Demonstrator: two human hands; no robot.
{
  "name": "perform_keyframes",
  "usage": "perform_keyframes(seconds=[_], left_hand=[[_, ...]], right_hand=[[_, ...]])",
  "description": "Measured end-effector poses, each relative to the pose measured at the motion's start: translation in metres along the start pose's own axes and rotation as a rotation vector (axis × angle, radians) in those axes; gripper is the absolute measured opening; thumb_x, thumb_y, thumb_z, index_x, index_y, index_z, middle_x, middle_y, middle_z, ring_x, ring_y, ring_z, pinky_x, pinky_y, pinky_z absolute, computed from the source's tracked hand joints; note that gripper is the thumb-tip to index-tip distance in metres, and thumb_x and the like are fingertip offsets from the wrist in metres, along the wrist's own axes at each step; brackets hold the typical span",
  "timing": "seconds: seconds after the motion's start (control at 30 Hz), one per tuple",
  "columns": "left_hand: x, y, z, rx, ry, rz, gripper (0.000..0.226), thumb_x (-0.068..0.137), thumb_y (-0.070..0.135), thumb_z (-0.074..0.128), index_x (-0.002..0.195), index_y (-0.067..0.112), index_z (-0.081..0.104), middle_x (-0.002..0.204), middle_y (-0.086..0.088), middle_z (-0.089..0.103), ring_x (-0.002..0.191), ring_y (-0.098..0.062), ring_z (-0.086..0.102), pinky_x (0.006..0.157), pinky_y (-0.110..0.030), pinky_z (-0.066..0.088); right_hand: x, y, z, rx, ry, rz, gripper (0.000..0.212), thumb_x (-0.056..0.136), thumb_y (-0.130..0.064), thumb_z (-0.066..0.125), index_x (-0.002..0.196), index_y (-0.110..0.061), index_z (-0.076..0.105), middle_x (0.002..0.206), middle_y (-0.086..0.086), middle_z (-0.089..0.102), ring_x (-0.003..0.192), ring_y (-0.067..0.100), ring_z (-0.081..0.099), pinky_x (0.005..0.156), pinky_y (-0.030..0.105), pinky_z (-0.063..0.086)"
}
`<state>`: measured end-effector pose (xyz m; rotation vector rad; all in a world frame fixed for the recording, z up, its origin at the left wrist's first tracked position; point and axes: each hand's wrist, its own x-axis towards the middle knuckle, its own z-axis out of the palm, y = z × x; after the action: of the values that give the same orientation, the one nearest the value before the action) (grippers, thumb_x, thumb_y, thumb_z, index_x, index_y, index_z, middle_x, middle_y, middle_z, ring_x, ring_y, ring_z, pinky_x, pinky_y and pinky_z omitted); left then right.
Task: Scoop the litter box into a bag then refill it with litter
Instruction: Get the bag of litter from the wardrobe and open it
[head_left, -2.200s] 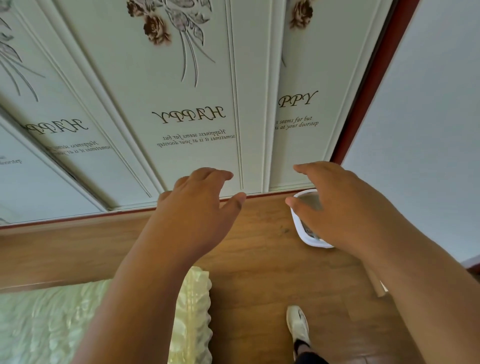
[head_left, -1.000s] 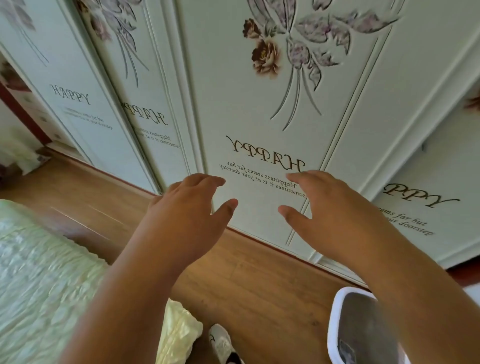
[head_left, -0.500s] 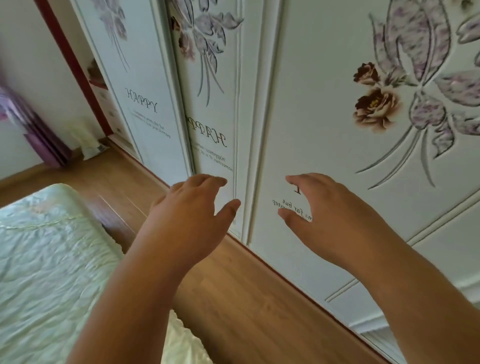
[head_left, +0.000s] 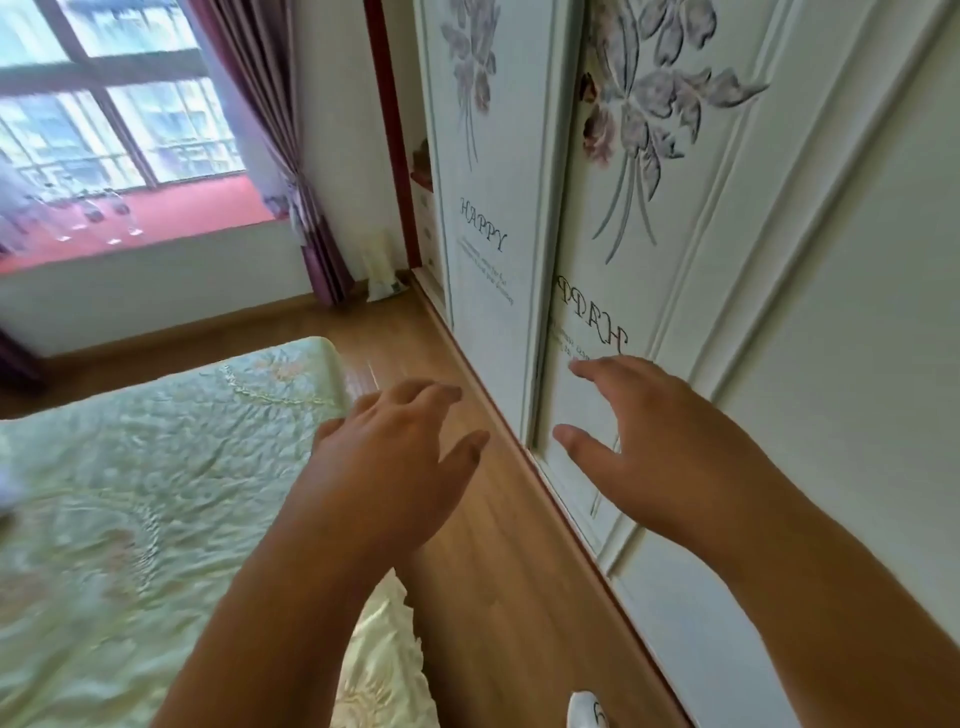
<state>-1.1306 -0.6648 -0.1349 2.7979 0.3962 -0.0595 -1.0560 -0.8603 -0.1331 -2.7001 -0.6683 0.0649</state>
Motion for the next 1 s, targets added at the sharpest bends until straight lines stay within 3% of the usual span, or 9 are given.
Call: perform_keyframes(seconds=[0.33, 0.53, 1.0], left_hand=[[0.081, 0.034, -0.007, -0.004, 0.096, -0.234, 0.059, 0.099, 0.068, 0.034, 0.153, 0.045, 0.030, 0.163, 0.021, 0.028, 0.152, -0.013, 0.028, 0.120, -0.046, 0.027], [0.123, 0.035, 0.001, -0.010, 0.071, -0.323, 0.058, 0.099, 0.067, 0.033, 0.153, 0.046, 0.029, 0.163, 0.022, 0.027, 0.152, -0.012, 0.027, 0.121, -0.047, 0.026], [0.297, -0.063, -0.016, -0.045, 0.077, -0.324, 0.058, 0.100, 0.065, 0.036, 0.154, 0.043, 0.031, 0.163, 0.020, 0.029, 0.151, -0.012, 0.027, 0.120, -0.047, 0.026]], right_hand=[[0.137, 0.050, -0.018, -0.008, -0.088, -0.267, 0.062, 0.097, -0.053, 0.051, 0.152, -0.037, 0.030, 0.155, -0.015, 0.036, 0.139, 0.011, 0.038, 0.107, 0.029, 0.036], [0.200, 0.058, -0.009, -0.002, -0.148, -0.371, 0.064, 0.095, -0.055, 0.053, 0.152, -0.038, 0.030, 0.156, -0.014, 0.036, 0.140, 0.010, 0.039, 0.110, 0.033, 0.037], [0.386, 0.011, 0.038, -0.039, -0.184, -0.369, 0.064, 0.095, -0.056, 0.050, 0.153, -0.037, 0.029, 0.155, -0.014, 0.036, 0.139, 0.010, 0.039, 0.109, 0.033, 0.039]])
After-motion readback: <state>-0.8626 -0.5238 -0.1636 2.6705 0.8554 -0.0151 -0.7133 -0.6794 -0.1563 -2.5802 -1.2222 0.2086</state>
